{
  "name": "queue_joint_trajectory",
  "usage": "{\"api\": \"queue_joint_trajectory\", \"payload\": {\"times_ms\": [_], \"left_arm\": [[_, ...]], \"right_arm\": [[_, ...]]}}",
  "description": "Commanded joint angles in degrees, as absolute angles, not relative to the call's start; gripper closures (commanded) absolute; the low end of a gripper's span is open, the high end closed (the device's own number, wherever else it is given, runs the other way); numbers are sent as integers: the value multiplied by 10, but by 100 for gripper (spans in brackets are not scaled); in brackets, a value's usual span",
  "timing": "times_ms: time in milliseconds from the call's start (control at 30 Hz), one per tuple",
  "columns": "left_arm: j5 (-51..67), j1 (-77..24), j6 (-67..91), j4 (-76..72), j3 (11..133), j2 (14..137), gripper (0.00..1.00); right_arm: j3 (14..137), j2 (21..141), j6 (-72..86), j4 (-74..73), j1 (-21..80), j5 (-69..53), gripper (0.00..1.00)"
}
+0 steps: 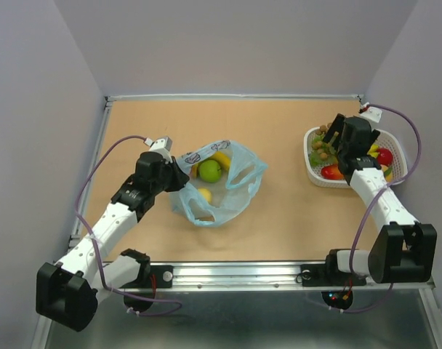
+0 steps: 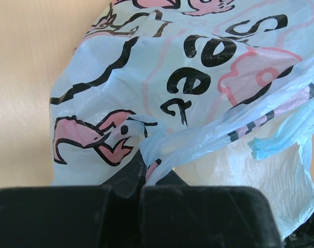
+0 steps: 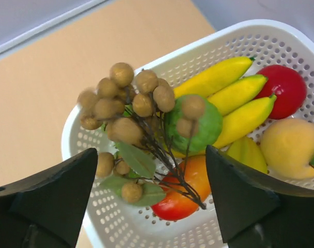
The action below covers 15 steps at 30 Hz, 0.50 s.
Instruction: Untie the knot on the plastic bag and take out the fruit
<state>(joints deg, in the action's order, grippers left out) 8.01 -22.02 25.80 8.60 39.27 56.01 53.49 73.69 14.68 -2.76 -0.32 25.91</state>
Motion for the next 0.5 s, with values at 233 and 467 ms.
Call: {"api": "queue_joint_trajectory", "payload": {"times_ms": [233, 467], "left_arm": [[97, -233, 257, 86, 384, 544, 100], [88, -243, 281, 105, 369, 547, 100]], "right_arm": [[646, 628, 105, -94, 17, -146, 1], [702, 709, 47, -156, 385, -123, 1]]}}
